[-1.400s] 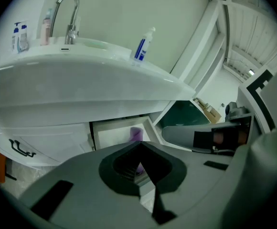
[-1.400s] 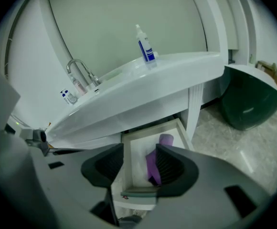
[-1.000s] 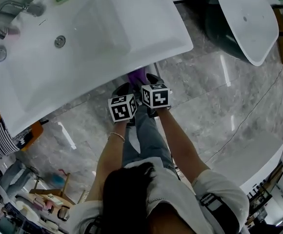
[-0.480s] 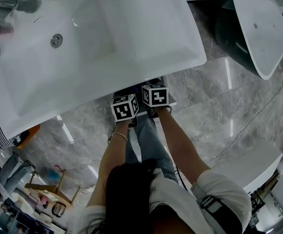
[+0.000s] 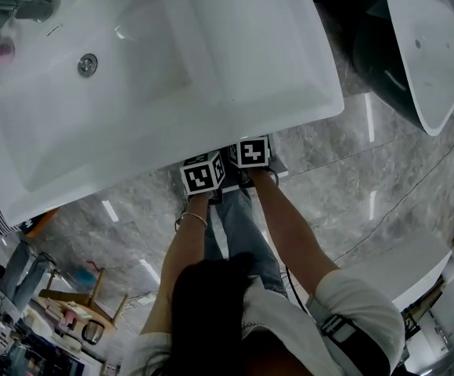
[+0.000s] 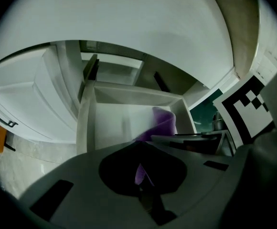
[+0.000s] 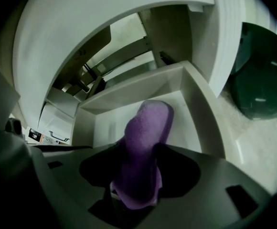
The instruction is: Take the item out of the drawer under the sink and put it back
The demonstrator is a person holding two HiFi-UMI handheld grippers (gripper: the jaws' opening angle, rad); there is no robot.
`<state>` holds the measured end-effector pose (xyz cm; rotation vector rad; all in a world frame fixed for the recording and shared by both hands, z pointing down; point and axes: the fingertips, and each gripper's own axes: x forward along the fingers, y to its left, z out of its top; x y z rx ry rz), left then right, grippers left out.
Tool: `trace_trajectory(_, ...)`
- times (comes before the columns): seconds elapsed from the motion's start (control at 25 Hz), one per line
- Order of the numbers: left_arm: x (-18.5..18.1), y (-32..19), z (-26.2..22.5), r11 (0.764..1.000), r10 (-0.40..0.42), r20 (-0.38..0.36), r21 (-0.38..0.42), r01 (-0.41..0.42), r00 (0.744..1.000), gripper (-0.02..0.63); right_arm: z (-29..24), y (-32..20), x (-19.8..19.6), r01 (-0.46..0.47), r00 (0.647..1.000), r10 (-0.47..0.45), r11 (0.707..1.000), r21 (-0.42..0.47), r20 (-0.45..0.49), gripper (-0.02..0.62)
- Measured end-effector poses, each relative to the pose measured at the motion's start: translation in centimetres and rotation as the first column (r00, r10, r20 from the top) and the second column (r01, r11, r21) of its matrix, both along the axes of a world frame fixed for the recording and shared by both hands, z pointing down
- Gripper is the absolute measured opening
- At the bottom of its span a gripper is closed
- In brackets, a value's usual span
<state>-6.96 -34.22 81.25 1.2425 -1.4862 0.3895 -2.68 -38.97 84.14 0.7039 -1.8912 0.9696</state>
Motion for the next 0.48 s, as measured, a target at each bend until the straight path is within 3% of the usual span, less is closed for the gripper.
trace_trajectory(0.16, 0.0, 0.2, 0.6, 1.000, -0.005, -0.007, -0.006, 0.005, 1.000, 0.003, 0.4, -0.5, -0.2, -0.011, 1.000, 0.011, 0.999, 0.039, 0.000, 0.227)
trace_trajectory(0.48, -0.3, 0.4, 1.3, 1.000, 0.000, -0.008, -0.031, 0.000, 1.000, 0.003, 0.6, -0.8, -0.7, -0.003, 1.000, 0.005, 0.996, 0.094, -0.023, 0.110)
